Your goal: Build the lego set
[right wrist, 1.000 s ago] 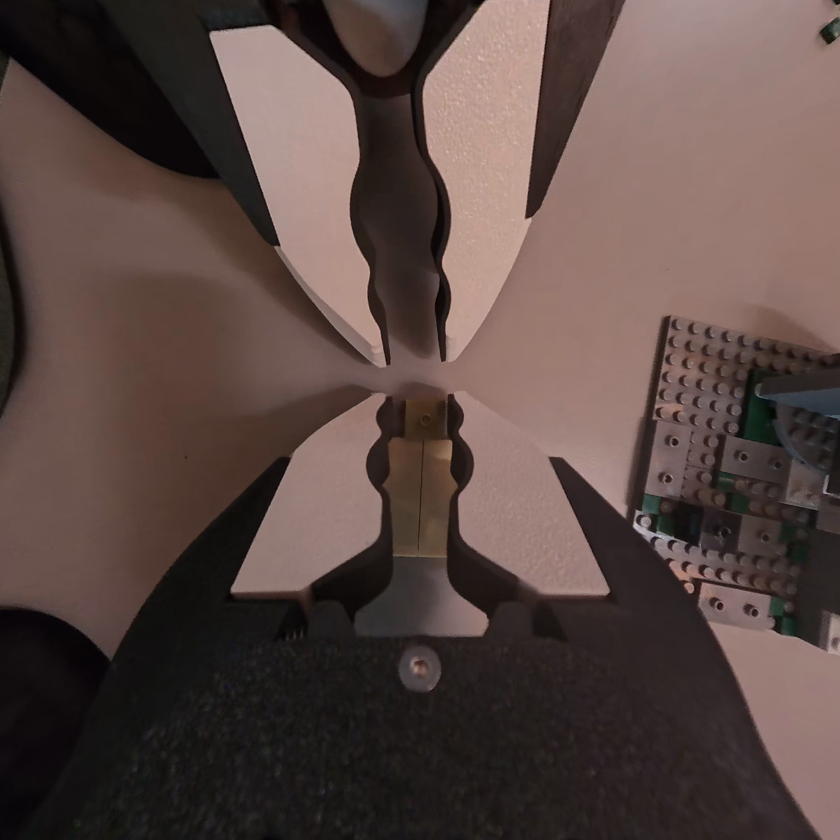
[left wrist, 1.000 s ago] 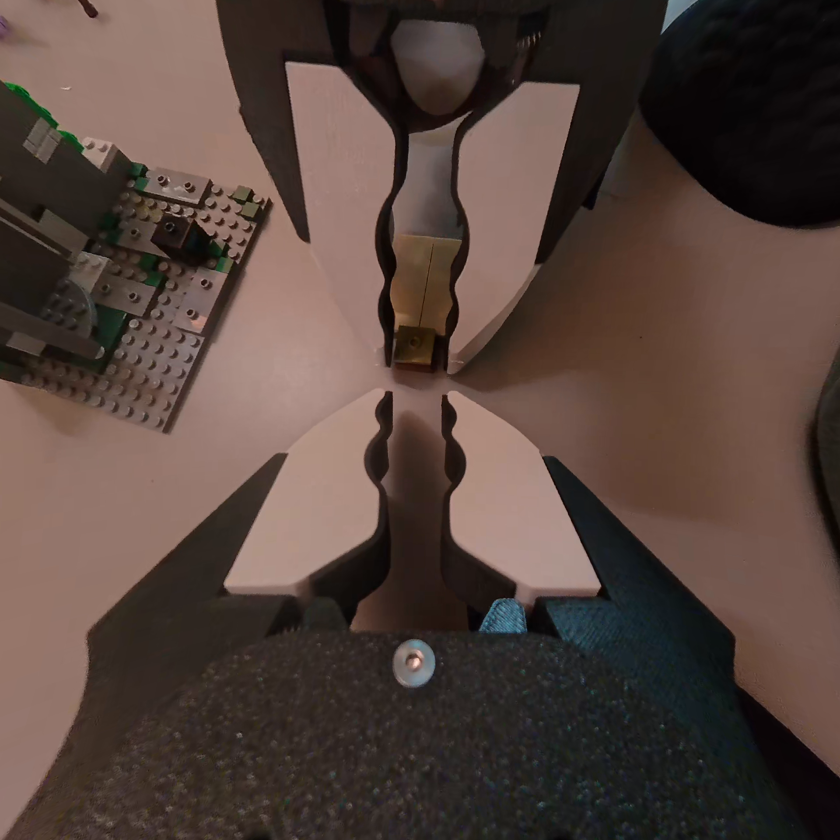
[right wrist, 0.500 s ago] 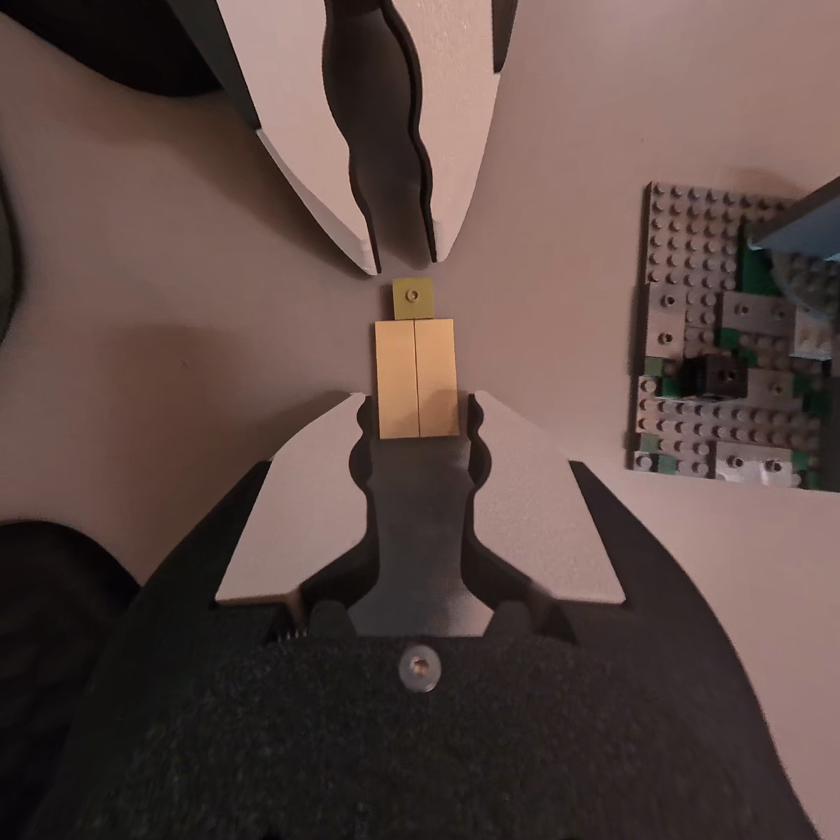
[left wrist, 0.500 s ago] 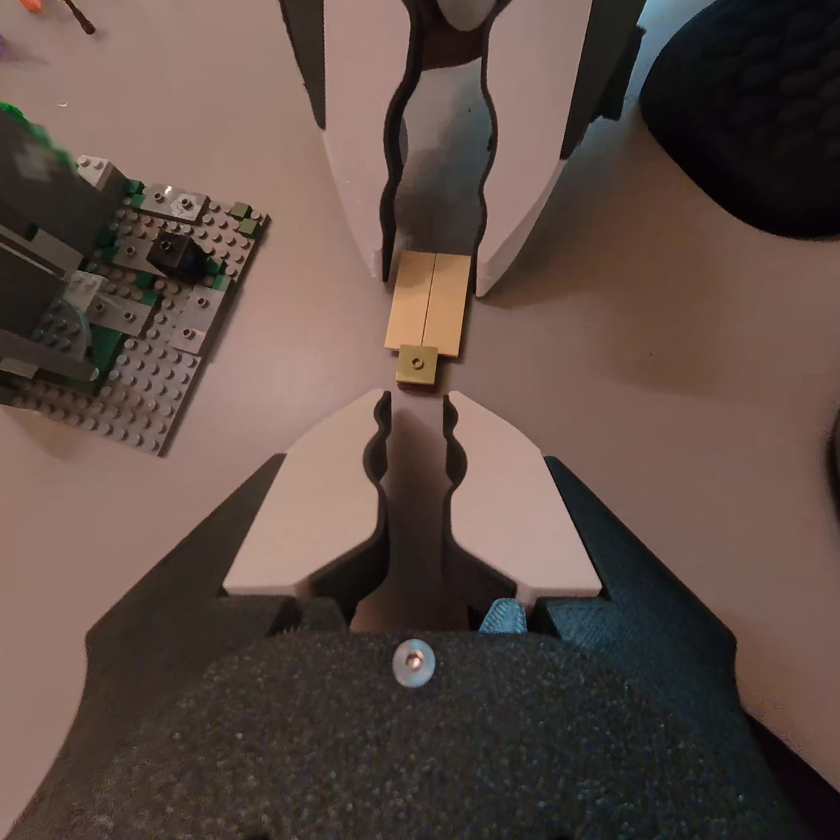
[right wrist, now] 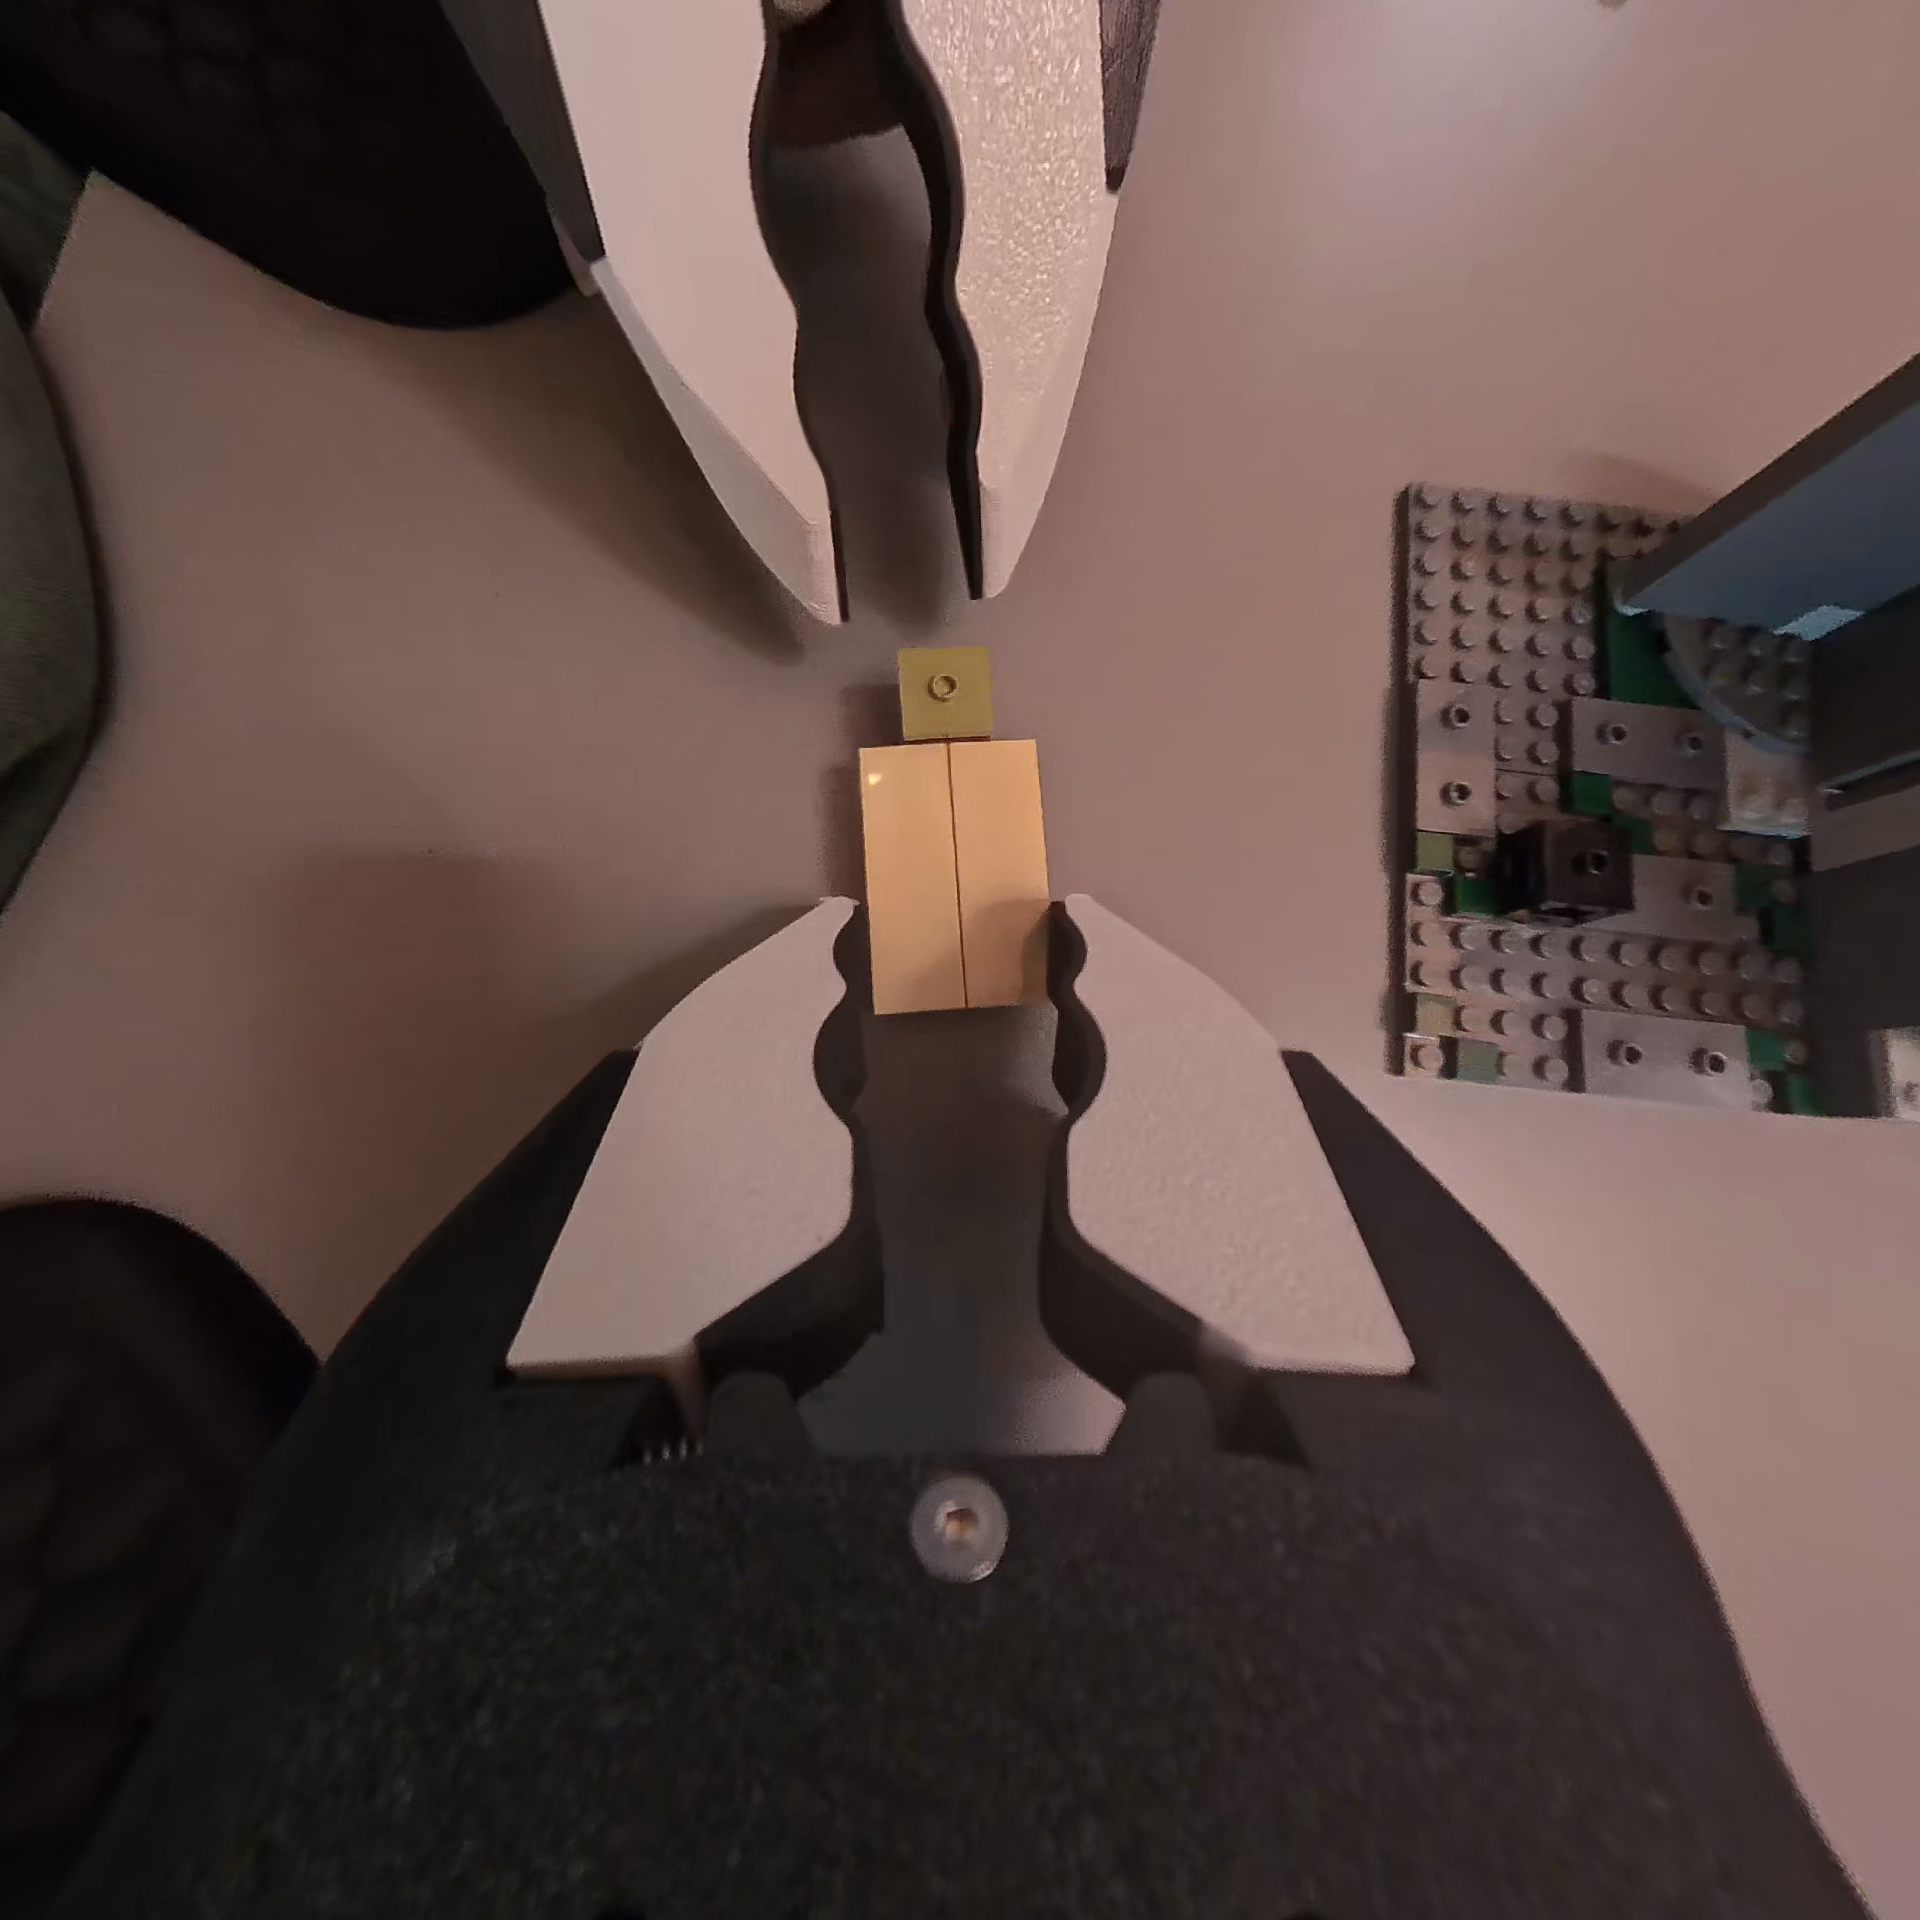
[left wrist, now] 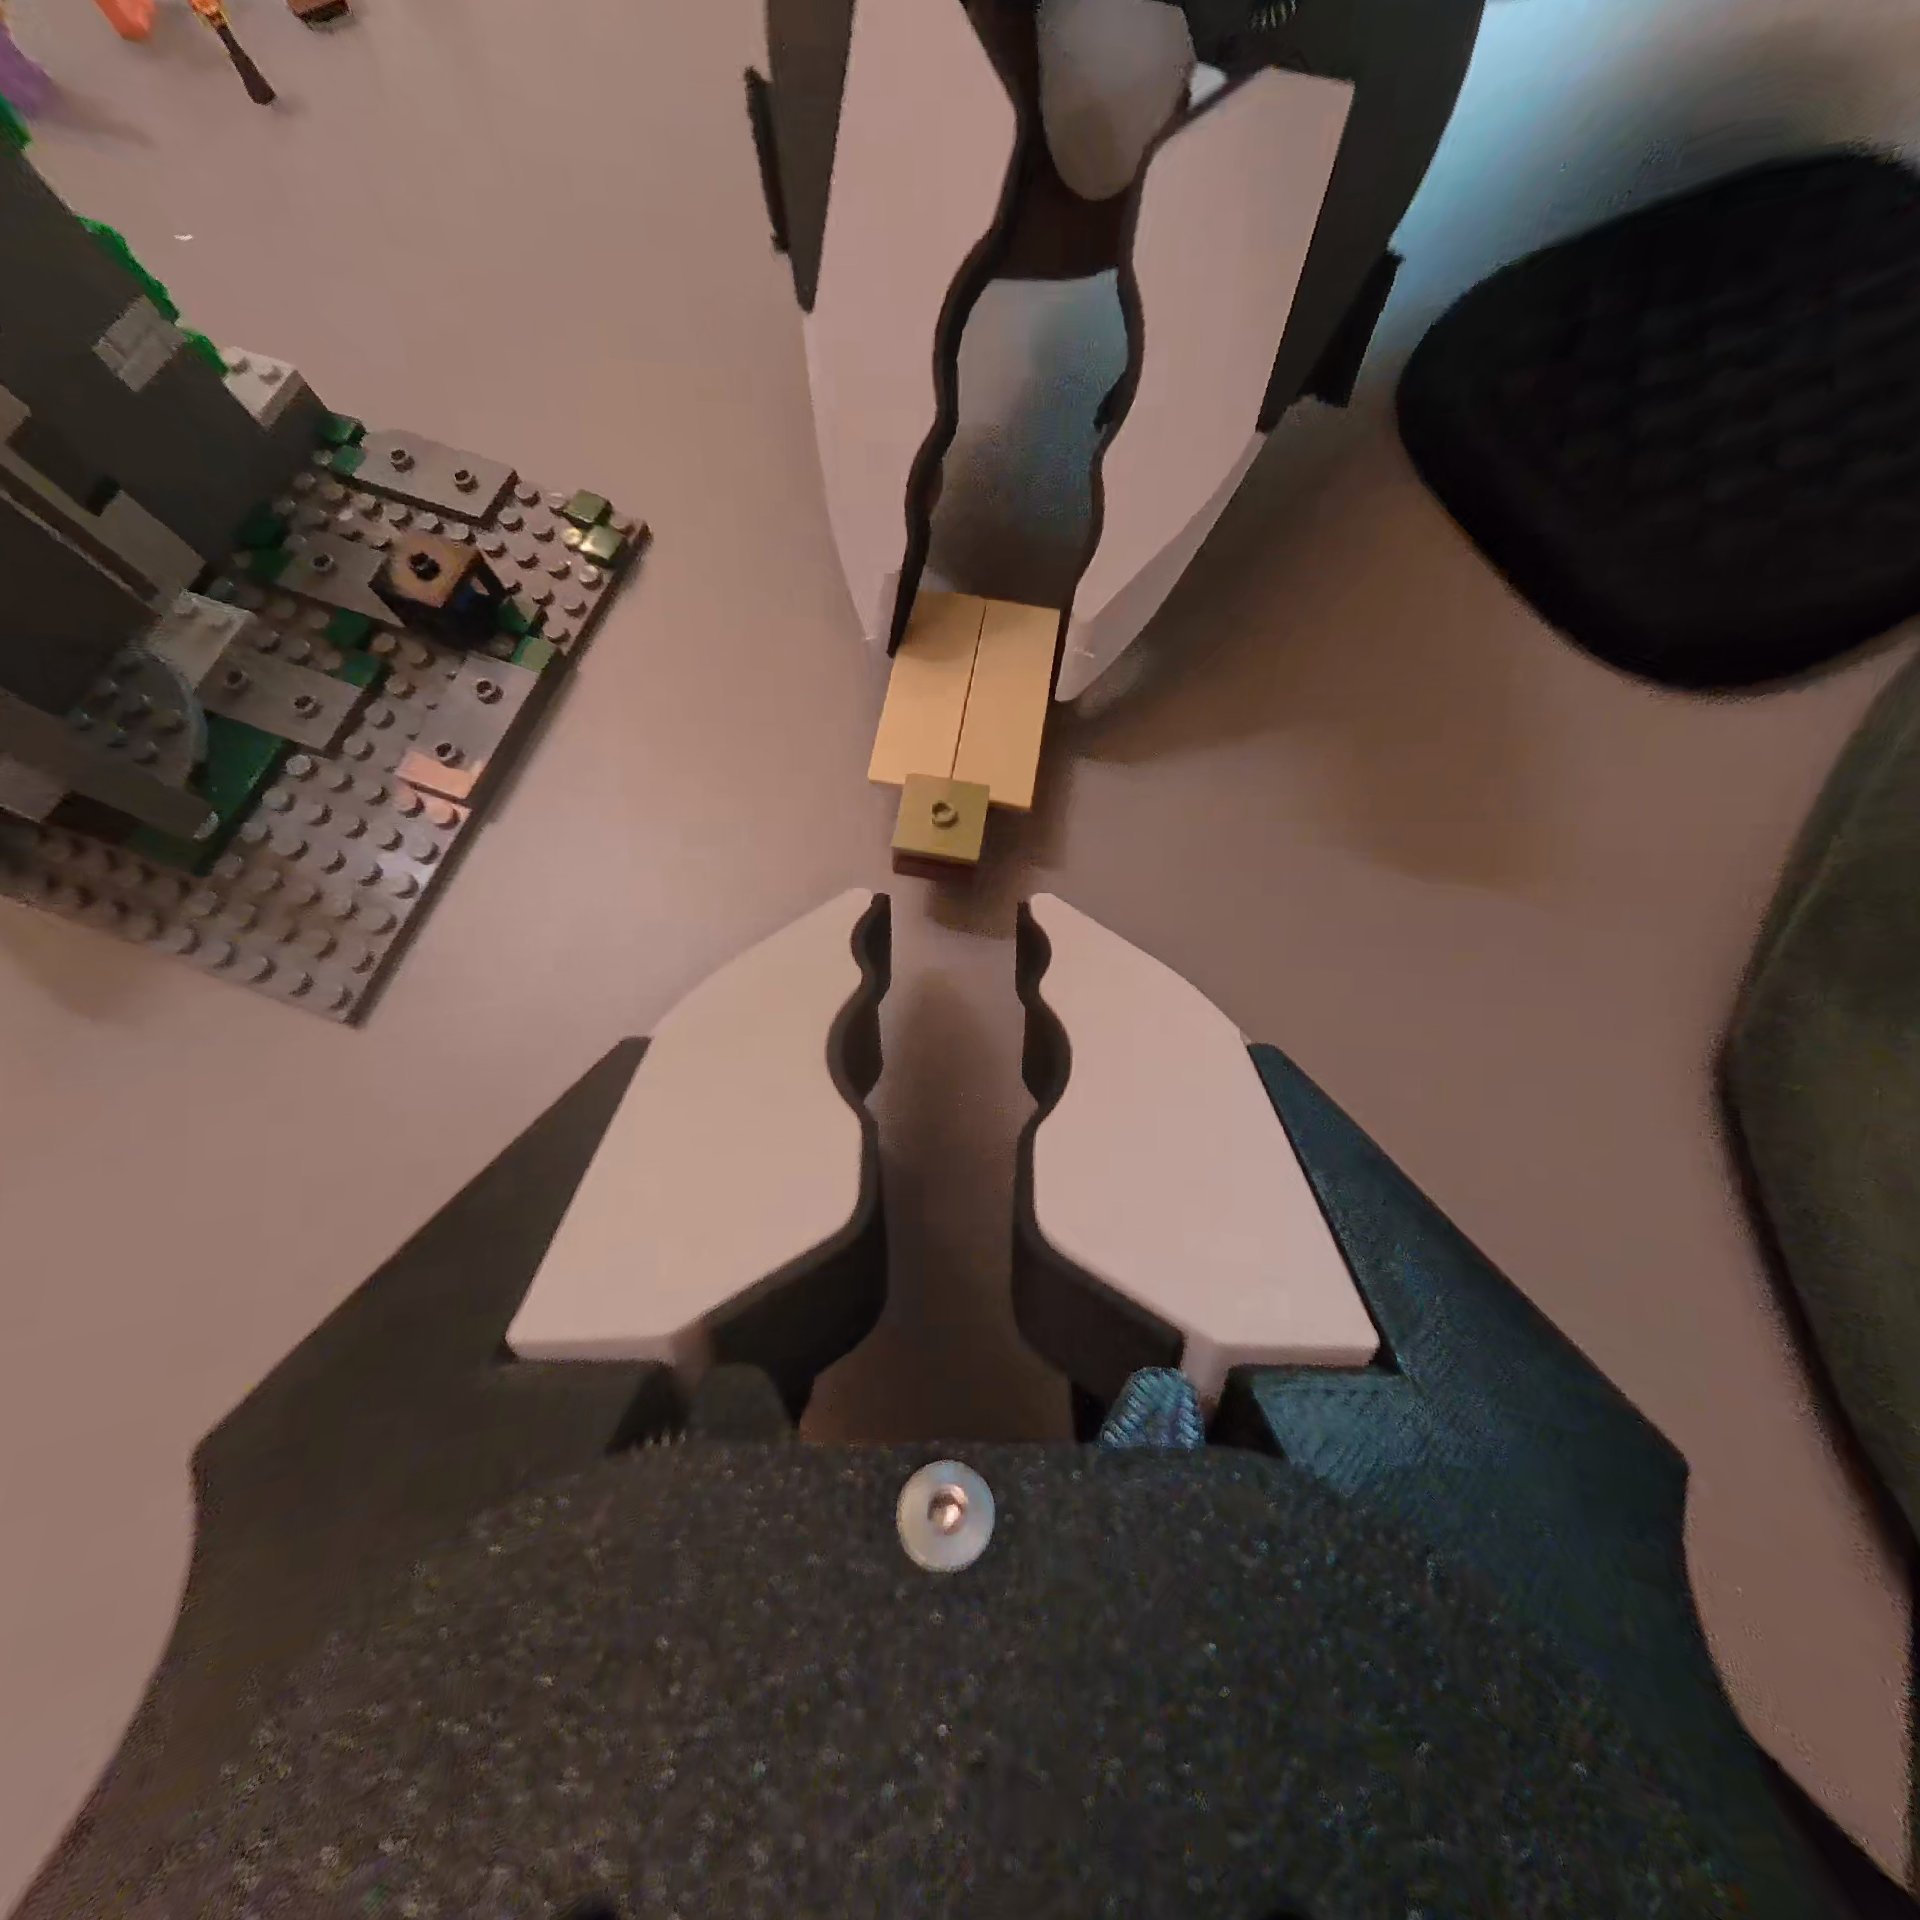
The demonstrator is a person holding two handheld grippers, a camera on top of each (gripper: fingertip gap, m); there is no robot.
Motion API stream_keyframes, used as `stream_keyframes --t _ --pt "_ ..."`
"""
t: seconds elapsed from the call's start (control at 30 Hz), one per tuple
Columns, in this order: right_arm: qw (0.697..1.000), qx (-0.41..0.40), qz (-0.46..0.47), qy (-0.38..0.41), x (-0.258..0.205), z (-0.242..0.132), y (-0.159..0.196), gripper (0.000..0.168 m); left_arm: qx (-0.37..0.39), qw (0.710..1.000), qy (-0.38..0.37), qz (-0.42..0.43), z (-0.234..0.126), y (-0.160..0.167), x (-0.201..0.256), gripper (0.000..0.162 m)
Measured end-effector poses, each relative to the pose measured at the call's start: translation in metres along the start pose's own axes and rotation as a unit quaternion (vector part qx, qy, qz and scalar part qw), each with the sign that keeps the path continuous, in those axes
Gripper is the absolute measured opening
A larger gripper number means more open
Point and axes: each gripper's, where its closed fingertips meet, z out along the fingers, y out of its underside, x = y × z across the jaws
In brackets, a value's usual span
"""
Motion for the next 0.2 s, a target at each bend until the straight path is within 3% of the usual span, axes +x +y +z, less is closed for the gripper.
stream_keyframes --t 0.1,0.2 --pt "1.0 0.012 -0.007 0.014 0.001 -0.007 -0.005 0.032 0.044 0.996 0.028 -0.073 -0.007 -0.011 -0.002 0.023" --pt "0.999 0.026 -0.013 0.032 0.001 -0.014 -0.011 0.032 0.108 0.97 0.07 -0.208 -0.016 -0.027 -0.009 0.025"
